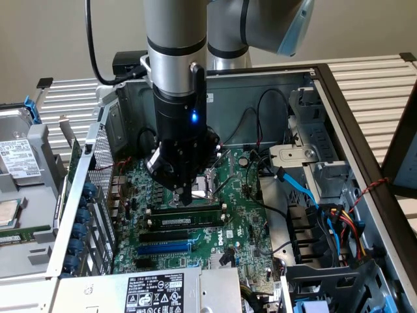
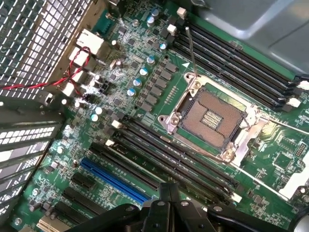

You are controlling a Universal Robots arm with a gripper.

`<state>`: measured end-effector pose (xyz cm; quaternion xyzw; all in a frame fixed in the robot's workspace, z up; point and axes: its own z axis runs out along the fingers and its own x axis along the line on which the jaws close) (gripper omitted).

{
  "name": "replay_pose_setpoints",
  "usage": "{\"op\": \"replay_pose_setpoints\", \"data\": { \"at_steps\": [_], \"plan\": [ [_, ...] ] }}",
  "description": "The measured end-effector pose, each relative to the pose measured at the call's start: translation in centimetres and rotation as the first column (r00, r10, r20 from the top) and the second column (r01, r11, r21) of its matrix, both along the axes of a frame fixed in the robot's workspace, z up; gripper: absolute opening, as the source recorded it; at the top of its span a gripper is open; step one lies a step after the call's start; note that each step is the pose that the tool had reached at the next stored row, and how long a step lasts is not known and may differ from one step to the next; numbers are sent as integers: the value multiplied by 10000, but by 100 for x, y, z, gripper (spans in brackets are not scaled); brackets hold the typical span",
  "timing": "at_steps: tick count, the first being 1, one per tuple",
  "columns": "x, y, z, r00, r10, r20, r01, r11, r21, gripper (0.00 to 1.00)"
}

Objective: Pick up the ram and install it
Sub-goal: 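Press down the ram until it locks into place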

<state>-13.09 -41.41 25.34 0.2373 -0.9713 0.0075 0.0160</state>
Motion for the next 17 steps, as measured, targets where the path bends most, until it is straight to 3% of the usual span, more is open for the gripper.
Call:
{"op": "replay_pose_setpoints", "data": {
  "at_steps": [6, 7, 12, 17],
  "plan": [
    [0, 0, 0, 9955, -944, 0, 944, 9955, -1, 11],
    [0, 0, 0, 9899, -1420, 0, 1420, 9899, 0, 11],
    [0, 0, 0, 9754, -2205, 0, 2205, 9754, 0, 11],
    [0, 0, 0, 9551, -2964, 0, 2964, 9551, 0, 11]
  ]
}}
